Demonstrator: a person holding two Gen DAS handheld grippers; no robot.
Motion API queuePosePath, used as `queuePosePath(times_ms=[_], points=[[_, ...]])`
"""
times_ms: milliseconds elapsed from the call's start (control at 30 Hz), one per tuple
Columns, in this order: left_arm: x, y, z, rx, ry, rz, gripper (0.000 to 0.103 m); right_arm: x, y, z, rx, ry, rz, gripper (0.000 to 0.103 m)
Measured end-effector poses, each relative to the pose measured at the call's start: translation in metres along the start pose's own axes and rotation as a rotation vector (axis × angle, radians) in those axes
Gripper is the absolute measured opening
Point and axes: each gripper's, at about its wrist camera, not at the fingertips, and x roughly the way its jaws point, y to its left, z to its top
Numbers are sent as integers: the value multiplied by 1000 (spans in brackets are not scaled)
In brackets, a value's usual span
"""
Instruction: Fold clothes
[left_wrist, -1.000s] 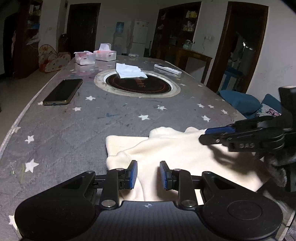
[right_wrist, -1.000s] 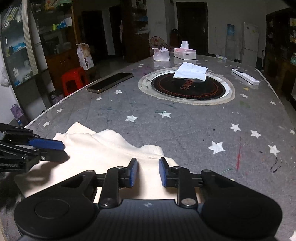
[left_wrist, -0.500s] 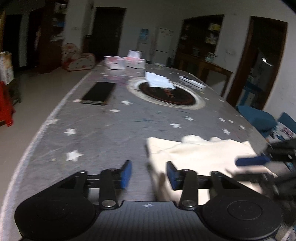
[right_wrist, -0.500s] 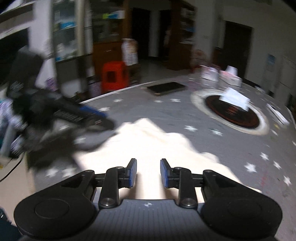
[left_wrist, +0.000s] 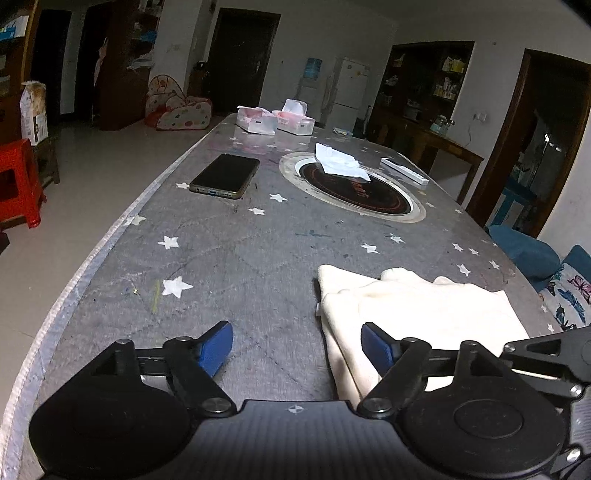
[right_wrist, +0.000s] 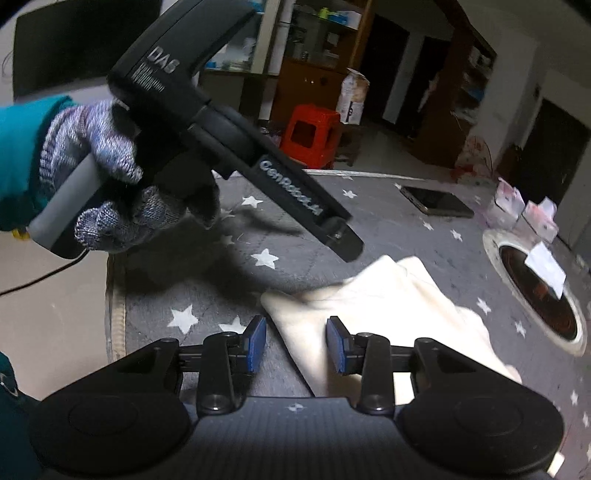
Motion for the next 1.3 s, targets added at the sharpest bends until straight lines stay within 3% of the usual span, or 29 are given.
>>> queuePosePath(times_ms=[100, 267, 433, 733, 933, 1100, 1300], points=[[0, -3, -2, -8, 4, -9, 86, 5, 6, 1, -23, 14, -19, 34], [4, -5, -2, -64, 30, -42, 89, 3, 2, 1, 6, 1, -48, 16], [12, -8, 1, -129, 67, -73, 89, -13, -15, 4, 123, -56, -23, 13], [35, -4, 11, -346, 167, -181, 86, -39, -39, 4, 228, -141, -10, 11], [47, 1, 8, -483, 222, -245, 68, -50, -40, 1, 252, -172, 5, 11], [55, 6, 2, -534, 247, -254, 27, -51, -34, -3, 257, -170, 29, 11], [55, 4, -1, -489, 238, -249, 21, -51, -42, -13, 329, -164, 56, 16]])
